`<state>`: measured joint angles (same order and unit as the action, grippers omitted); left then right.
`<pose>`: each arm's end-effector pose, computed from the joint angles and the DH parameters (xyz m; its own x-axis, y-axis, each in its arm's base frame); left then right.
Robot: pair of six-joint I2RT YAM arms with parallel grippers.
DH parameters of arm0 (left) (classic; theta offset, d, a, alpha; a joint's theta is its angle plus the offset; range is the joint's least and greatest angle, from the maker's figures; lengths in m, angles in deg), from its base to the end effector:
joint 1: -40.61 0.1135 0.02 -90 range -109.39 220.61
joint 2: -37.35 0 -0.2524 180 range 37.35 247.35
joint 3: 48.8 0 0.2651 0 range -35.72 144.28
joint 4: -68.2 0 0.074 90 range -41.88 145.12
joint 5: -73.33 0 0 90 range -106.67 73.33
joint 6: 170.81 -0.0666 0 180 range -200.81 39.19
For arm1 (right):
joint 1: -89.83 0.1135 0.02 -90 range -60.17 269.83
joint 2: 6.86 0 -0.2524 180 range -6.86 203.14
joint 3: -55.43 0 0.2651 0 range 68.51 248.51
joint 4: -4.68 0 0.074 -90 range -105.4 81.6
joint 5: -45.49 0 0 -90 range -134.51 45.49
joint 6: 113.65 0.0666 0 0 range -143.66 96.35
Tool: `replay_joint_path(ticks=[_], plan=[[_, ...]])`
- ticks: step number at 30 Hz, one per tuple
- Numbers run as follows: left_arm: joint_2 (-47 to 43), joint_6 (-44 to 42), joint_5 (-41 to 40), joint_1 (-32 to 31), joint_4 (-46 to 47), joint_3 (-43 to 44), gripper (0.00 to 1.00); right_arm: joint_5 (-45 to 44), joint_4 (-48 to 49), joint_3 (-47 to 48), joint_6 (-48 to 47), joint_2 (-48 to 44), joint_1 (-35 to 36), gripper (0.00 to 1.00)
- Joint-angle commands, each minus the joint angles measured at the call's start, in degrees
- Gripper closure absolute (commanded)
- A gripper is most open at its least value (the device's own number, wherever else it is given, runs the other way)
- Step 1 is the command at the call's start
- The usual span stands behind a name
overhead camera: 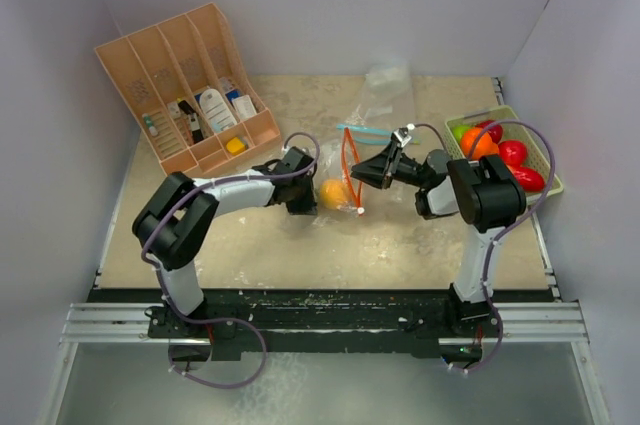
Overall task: Open the zip-top bag and remove the fake food
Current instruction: Pick up the fake fruit from the zipper food storage bag.
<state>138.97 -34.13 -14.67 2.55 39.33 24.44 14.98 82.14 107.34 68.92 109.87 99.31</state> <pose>0.2979 -0.2362 0.1165 -0.9134 -0.2083 -0.3498 -0.0489 0.9091 -0.4137 0.3373 0.1145 0.1226 -0.9216 0.3603 -0.1446 -0.1747 -0.0523 0.9832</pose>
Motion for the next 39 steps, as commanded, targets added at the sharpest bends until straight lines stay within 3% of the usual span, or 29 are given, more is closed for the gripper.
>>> replay_joint_path(ticks=[1, 7, 14, 18, 23, 28, 39], plan=[[3.0, -0.3, 1.7, 0.6, 4.4, -1.7, 1.00, -0.6, -3.9, -0.1, -7.8, -3.5, -0.2, 0.59], [3.0, 1.3, 4.9, 5.0, 8.5, -6.2, 1.00, -1.4, -21.9, 1.7, -19.3, -6.4, -0.2, 0.61], [2.0, 0.1, 5.6, 6.6, 8.9, -6.9, 1.00, -11.9, -67.3, 13.3, -52.9, -14.7, -0.2, 0.70], [2.4, 0.2, 6.1, 6.5, 9.6, -7.3, 1.00, -14.1, -69.7, 15.2, -55.1, -17.1, -0.3, 0.74], [2.2, 0.2, 6.3, 6.5, 9.9, -7.2, 1.00, -20.0, -79.4, 21.5, -61.7, -15.7, -0.2, 0.87], [1.9, 0.1, 6.5, 6.5, 9.7, -6.5, 1.00, -23.1, -82.4, 23.8, -65.1, -13.1, 1.2, 0.98], [3.0, 0.3, 7.4, 6.4, 9.6, -5.7, 1.00, -24.0, -83.3, 25.5, -68.5, -11.8, 6.9, 0.99]])
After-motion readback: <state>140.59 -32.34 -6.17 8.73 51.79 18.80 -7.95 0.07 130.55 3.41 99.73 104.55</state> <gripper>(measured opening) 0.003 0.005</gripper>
